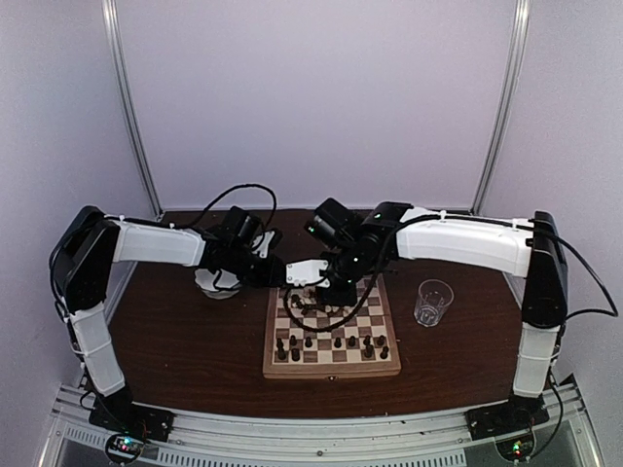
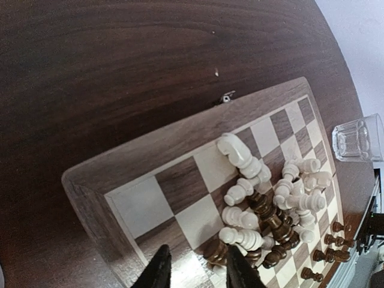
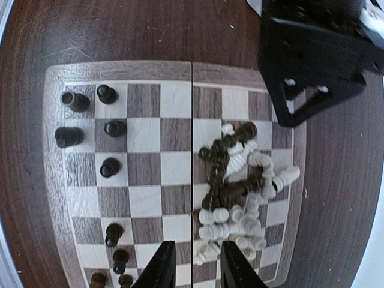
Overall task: Set up the chess pieces on the board
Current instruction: Pick up the queen from the chessboard.
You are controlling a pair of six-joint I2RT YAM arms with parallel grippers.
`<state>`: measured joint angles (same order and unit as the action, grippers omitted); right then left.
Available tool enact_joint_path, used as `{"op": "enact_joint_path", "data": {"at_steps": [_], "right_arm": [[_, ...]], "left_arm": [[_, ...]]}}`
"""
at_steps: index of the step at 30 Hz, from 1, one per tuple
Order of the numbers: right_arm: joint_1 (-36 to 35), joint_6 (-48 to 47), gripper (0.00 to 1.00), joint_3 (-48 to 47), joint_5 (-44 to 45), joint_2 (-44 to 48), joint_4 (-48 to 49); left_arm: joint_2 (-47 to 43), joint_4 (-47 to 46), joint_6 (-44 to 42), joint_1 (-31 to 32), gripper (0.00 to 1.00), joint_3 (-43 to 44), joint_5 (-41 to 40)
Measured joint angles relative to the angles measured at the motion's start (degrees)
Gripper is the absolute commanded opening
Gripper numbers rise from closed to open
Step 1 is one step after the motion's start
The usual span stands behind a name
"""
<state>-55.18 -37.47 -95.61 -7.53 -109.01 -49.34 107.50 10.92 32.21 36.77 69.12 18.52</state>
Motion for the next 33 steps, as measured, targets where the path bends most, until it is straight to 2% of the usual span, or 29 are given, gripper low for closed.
{"op": "enact_joint_path", "data": {"at_steps": [11, 27, 33], "right_arm": [[-2.4, -3.3, 0.33, -6.8, 2.9, -12.8, 5.8], [-2.9, -3.4, 0.35, -8.3, 6.4, -16.5, 7.4], [-3.0, -3.2, 0.30, -8.3, 8.9, -17.5, 8.0]], "left_arm": [[5.9, -6.7, 3.6, -2.1, 0.23, -1.0, 8.2], [6.8, -8.2, 4.6, -2.1, 0.21, -1.0, 10.7], [6.8, -8.2, 4.6, -2.1, 0.20, -1.0, 11.0]]}}
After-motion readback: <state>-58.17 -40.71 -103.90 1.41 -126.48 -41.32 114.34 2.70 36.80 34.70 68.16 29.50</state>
